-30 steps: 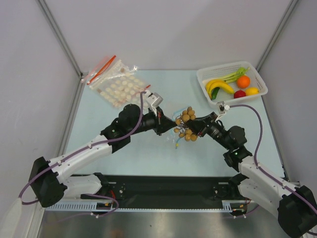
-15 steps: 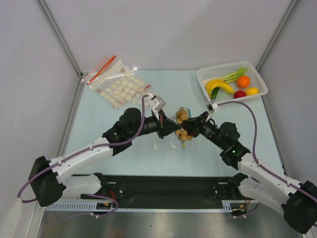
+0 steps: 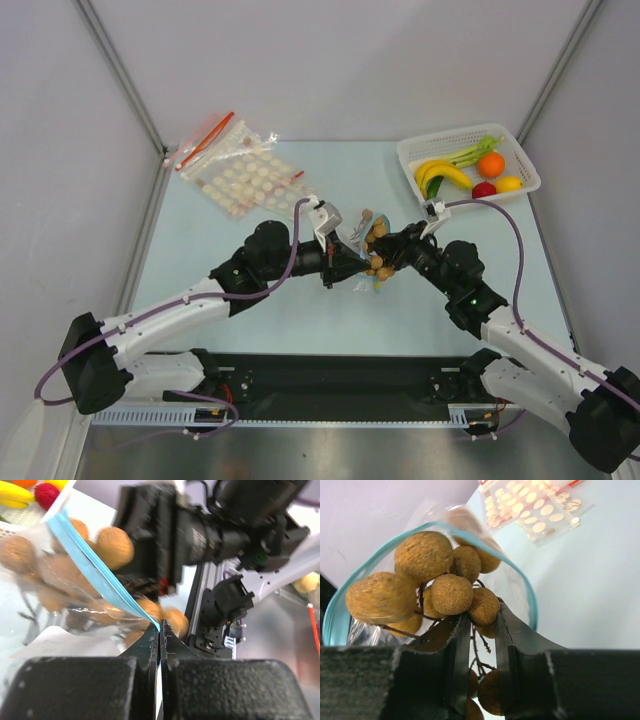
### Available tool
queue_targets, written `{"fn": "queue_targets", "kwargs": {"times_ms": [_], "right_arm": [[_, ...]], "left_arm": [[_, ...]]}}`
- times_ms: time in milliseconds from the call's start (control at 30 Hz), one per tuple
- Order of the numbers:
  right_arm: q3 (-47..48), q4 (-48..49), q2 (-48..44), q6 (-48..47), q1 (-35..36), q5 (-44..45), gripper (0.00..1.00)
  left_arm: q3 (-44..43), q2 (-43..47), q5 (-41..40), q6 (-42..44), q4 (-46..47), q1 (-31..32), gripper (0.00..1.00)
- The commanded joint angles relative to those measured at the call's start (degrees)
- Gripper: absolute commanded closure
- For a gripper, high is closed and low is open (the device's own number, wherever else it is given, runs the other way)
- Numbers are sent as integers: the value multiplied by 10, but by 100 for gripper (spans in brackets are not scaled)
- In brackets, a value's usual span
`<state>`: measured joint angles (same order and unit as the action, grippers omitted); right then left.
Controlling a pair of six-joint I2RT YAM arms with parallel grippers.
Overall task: Place the food in the zip-top bag and seal the zipper
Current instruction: Place the fake fruit in the zipper food storage bag.
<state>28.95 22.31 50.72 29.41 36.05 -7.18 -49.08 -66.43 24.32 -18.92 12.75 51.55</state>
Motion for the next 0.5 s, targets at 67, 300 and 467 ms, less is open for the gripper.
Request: {"fn": "queue_targets", "kwargs": {"times_ms": [67, 300, 467], "right_arm": [[0, 24, -5, 76, -48, -22, 100], [-14, 55, -22, 72, -25, 3, 100], [0, 38, -30, 13, 37, 48, 100]], "left_arm": [[-39, -4, 27, 56, -9, 36, 100], [-58, -27, -3, 58, -47, 42, 100], [-61, -25, -68, 62, -60, 42, 100]]}}
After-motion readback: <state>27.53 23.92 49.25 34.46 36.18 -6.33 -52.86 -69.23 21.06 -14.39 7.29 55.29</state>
